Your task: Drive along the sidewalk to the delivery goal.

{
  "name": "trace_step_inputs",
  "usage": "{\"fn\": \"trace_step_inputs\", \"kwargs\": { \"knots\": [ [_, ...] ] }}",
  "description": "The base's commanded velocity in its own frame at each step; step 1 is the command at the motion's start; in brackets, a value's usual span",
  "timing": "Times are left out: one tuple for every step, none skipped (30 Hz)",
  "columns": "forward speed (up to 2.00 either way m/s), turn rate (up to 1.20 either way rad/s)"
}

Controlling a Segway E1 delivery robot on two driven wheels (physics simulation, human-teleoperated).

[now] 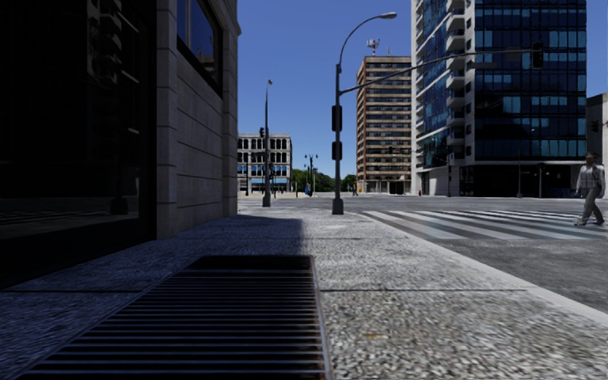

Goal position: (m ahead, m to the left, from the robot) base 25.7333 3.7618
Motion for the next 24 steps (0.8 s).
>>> {"fn": "trace_step_inputs", "kwargs": {
  "knots": [
    [2.0, 0.0],
    [2.0, 0.0],
    [2.0, 0.0],
    [2.0, 0.0],
    [2.0, 0.0],
    [2.0, 0.0],
    [2.0, 0.0],
    [2.0, 0.0],
    [2.0, 0.0],
    [2.0, 0.0],
    [2.0, 0.0],
    [2.0, 0.0],
    [2.0, 0.0],
    [2.0, 0.0],
    [2.0, 0.0],
    [2.0, 0.0],
    [2.0, 0.0],
    [2.0, 0.0],
    [2.0, 0.0],
    [2.0, 0.0],
    [2.0, 0.0],
    [2.0, 0.0],
    [2.0, 0.0],
    [2.0, 0.0]
  ]
}}
